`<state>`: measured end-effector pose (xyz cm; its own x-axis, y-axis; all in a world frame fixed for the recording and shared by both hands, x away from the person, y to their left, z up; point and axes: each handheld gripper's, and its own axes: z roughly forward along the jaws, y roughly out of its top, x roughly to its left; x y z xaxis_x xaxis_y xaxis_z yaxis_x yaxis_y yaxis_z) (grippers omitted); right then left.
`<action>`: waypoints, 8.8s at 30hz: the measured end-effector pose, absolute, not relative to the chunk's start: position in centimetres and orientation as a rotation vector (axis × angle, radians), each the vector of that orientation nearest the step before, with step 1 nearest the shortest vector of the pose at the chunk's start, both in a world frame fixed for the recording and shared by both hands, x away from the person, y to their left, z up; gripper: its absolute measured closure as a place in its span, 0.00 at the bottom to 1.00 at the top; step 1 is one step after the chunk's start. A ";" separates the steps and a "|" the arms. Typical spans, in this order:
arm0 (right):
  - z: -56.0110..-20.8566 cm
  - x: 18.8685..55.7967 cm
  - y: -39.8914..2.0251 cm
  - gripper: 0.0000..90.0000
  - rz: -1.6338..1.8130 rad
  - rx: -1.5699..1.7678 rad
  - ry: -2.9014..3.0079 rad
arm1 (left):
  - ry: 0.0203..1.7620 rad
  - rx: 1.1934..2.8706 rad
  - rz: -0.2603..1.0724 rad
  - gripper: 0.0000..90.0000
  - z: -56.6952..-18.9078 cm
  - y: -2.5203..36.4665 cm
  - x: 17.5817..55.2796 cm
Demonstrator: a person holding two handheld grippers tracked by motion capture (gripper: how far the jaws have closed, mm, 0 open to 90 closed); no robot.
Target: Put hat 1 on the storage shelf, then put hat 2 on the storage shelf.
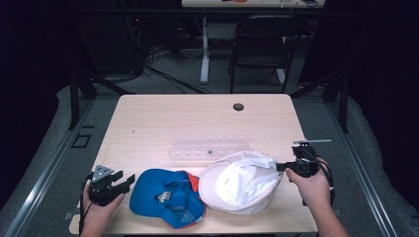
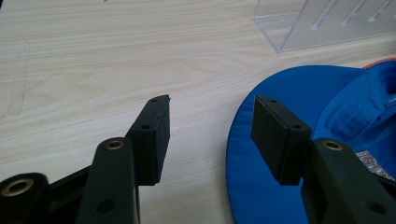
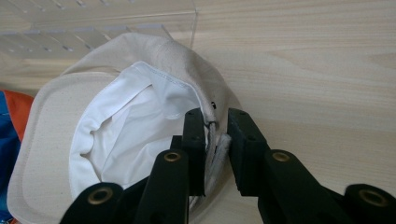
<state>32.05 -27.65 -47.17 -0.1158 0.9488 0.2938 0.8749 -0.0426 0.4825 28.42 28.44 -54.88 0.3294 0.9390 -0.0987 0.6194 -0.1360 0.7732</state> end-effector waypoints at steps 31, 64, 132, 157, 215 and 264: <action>-48.1 33.3 -26.9 0.67 0.527 2.246 2.211 | 1.377 1.844 0.543 0.53 -54.9 28.3 28.3; -46.9 34.4 -25.7 0.90 0.425 2.289 2.338 | 1.378 1.854 0.543 0.53 -55.0 28.3 28.4; -37.7 33.8 -23.4 0.91 1.032 2.380 2.472 | 1.380 1.854 0.544 0.53 -55.0 28.4 28.4; -33.9 34.9 -21.7 0.90 1.353 2.335 2.473 | 1.376 1.852 0.544 0.53 -54.9 28.3 28.4; -31.2 45.4 -12.6 0.90 1.487 2.373 2.304 | 1.345 1.868 0.527 0.53 -54.9 27.9 28.6; -32.7 46.5 -10.8 0.90 1.473 2.401 2.275 | 1.047 1.947 0.486 0.56 -50.1 16.7 31.4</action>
<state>46.47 -10.79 -32.75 -0.0577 0.5990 0.7987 0.9739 -0.1421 0.1770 31.41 16.69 -50.12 0.5740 0.8172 -0.0530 0.4864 -0.2881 0.8249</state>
